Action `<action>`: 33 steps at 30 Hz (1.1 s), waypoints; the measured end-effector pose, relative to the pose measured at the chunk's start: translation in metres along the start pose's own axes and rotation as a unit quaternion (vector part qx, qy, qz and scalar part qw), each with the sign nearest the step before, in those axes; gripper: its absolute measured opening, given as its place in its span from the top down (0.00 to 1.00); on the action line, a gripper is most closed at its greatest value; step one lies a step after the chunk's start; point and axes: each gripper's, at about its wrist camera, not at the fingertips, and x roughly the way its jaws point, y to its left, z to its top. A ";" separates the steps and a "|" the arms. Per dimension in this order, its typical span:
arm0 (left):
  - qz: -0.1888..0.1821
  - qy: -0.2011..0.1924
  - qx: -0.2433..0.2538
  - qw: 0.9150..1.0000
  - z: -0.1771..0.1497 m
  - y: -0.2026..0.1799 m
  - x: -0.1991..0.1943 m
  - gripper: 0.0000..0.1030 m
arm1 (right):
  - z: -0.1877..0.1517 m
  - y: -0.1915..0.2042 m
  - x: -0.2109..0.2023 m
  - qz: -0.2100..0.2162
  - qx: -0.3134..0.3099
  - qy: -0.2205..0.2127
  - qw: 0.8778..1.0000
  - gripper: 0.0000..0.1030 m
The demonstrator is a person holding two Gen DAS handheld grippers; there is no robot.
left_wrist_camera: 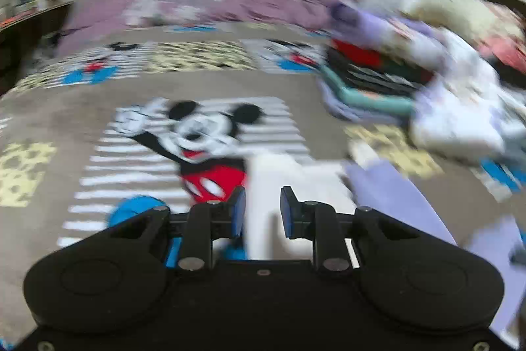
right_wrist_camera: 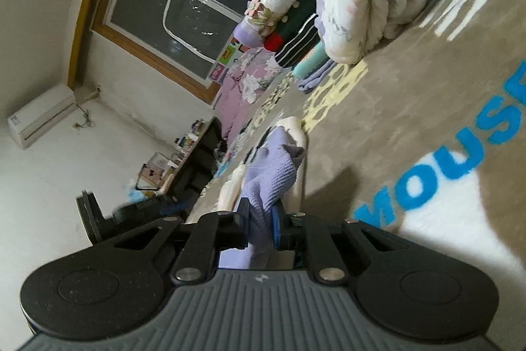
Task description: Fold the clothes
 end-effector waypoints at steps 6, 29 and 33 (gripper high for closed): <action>0.007 0.049 0.005 0.999 -0.022 -0.009 0.029 0.80 | 0.001 0.009 -0.012 0.063 0.004 -0.022 0.998 0.87; -0.042 -0.016 -0.040 0.998 -0.129 0.005 -0.133 0.81 | -0.007 -0.005 -0.011 -0.037 -0.005 -0.010 0.999 0.87; -0.071 -0.005 -0.018 0.997 -0.146 -0.004 -0.145 0.81 | -0.006 -0.002 -0.010 -0.033 -0.010 -0.010 0.999 0.87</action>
